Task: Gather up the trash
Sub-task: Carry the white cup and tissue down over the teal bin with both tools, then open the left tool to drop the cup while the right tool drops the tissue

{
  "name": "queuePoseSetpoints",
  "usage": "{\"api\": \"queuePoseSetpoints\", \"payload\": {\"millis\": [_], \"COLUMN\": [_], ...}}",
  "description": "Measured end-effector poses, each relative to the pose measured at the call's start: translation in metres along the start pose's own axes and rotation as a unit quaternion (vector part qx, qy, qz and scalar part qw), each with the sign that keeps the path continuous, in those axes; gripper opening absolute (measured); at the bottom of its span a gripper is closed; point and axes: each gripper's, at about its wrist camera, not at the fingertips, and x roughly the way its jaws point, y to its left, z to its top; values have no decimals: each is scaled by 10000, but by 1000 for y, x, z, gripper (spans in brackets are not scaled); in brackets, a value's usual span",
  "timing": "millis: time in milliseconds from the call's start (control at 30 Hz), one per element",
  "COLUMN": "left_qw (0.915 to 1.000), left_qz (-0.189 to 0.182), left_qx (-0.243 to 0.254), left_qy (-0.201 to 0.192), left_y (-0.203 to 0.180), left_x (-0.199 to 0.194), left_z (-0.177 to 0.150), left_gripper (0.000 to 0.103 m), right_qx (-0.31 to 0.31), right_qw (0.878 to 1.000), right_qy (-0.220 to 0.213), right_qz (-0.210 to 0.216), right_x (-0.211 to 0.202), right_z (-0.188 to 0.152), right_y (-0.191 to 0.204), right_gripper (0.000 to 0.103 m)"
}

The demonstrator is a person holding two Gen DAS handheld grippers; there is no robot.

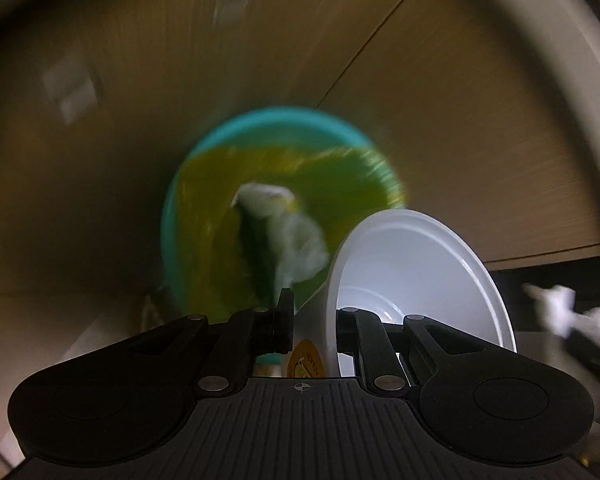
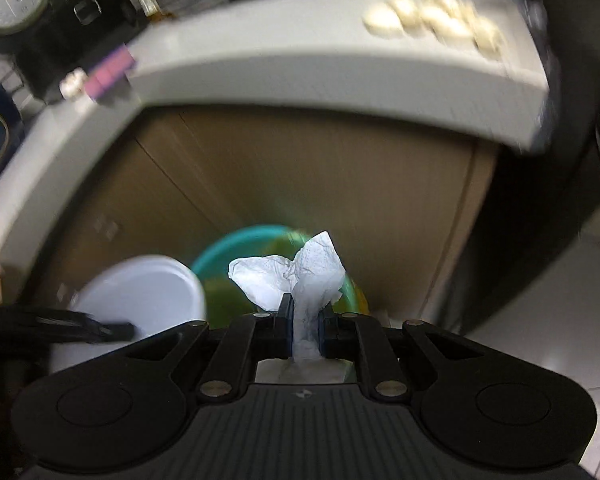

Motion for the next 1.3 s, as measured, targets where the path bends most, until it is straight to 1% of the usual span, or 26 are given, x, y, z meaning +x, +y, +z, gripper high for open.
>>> {"api": "queuePoseSetpoints", "payload": {"millis": [33, 100, 167, 233, 300, 333, 367, 400, 433, 467, 533, 633, 700, 867, 967, 1000, 1100, 1167, 1200, 1300], "left_qw": [9999, 9991, 9976, 9958, 9916, 9895, 9882, 9882, 9891, 9905, 9916, 9912, 9929, 9983, 9988, 9983, 9960, 9943, 9934, 9924], "left_qz": [99, 238, 294, 445, 717, 855, 1000, 1112, 1158, 1137, 1103, 1120, 1038, 279, -132, -203, -350, -384, -396, -469], "left_qx": [-60, -331, -556, -525, -382, -278, -117, 36, 160, 247, 366, 506, 417, 229, -26, -116, -419, -646, -743, -844], "left_qy": [-22, -97, -291, -607, -1009, -1132, -1157, -1056, -901, -730, -562, -489, -397, -462, -481, -534, -707, -762, -779, -767], "left_y": [2, 7, 11, 12, 13, 15, 17, 20, 23, 28, 35, 44, 51, 60, 66, 67, 74, 83, 87, 88], "left_x": [18, 53, 87, 117, 147, 160, 177, 192, 206, 220, 232, 229, 218, 172, 144, 134, 99, 79, 69, 49], "left_z": [-4, -7, -2, 0, 3, 7, 10, 13, 16, 17, 18, 13, 10, 8, 8, 5, -10, -21, -28, -24], "left_gripper": [15, 15, 15, 15, 15, 15, 18, 24, 27, 27, 27, 28, 27, 27, 27, 27, 27, 27, 27, 27], "right_qx": [-64, -172, -143, -179, -396, -506, -600, -644, -644, -621, -636, -736, -791, -919, -1087, -1100, -1037, -995, -989, -998], "right_qw": [9999, 9996, 9994, 9993, 9985, 9977, 9967, 9957, 9949, 9943, 9931, 9912, 9906, 9910, 9888, 9880, 9849, 9831, 9824, 9799], "right_qy": [78, 193, 278, 308, 335, 372, 447, 545, 652, 753, 908, 1057, 1092, 956, 956, 1004, 1250, 1375, 1403, 1446], "right_qz": [-3, -109, -164, -147, -198, -248, -322, -380, -415, -425, -383, -316, -236, 189, 353, 407, 595, 689, 733, 947], "right_x": [6, 16, 24, 30, 39, 44, 52, 59, 66, 73, 85, 104, 114, 120, 126, 132, 153, 169, 169, 182], "right_z": [-5, -12, -18, -24, -32, -35, -40, -44, -48, -52, -60, -64, -61, -42, -33, -30, -27, -24, -26, -20], "right_y": [-6, -13, -21, -26, -28, -31, -34, -37, -42, -46, -52, -44, -35, -10, 8, 13, 23, 38, 43, 64], "right_gripper": [11, 11, 11, 11, 11, 11, 11, 11, 11, 11, 11, 11, 11, 11, 11, 11, 11, 11, 11, 12]}}
